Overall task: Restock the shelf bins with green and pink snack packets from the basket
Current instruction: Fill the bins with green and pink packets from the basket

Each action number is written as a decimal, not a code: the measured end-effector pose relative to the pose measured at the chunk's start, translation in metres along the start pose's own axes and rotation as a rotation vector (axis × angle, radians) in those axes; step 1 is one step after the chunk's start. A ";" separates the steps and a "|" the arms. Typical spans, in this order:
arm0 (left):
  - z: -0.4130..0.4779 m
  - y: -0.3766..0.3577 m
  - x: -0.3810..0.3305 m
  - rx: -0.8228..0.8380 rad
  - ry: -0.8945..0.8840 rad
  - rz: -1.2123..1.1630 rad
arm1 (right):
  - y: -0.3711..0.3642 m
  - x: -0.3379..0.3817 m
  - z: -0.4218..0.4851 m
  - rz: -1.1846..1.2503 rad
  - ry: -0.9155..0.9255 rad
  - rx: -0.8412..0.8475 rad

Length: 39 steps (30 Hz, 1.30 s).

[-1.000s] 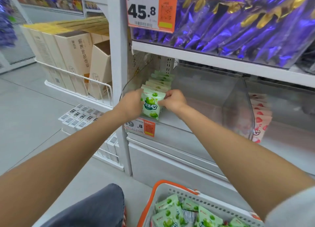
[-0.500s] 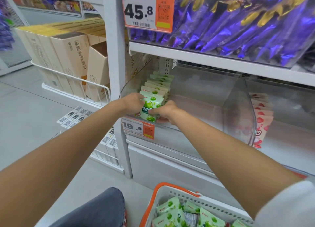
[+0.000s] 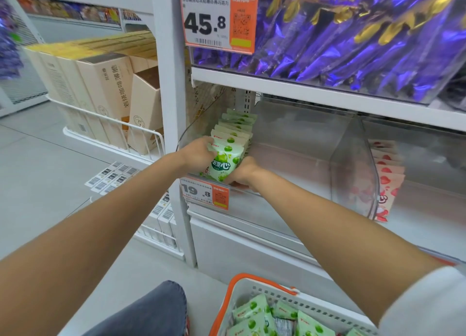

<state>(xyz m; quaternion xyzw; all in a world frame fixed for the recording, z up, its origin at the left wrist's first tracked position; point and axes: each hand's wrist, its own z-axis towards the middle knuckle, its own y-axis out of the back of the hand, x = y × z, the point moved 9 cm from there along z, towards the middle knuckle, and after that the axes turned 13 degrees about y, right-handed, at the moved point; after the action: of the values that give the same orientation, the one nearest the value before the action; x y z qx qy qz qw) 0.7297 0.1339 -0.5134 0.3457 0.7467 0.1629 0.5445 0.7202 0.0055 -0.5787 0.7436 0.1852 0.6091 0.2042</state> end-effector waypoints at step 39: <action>-0.128 -0.262 0.152 0.256 0.065 0.853 | -0.014 -0.271 -0.290 -0.446 -0.032 0.266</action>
<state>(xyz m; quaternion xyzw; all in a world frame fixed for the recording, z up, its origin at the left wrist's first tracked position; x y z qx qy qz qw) 0.4972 0.0708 -0.7373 0.6821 0.5683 0.2898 0.3575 0.3836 -0.1022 -0.7603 0.7142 0.4197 0.5077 0.2368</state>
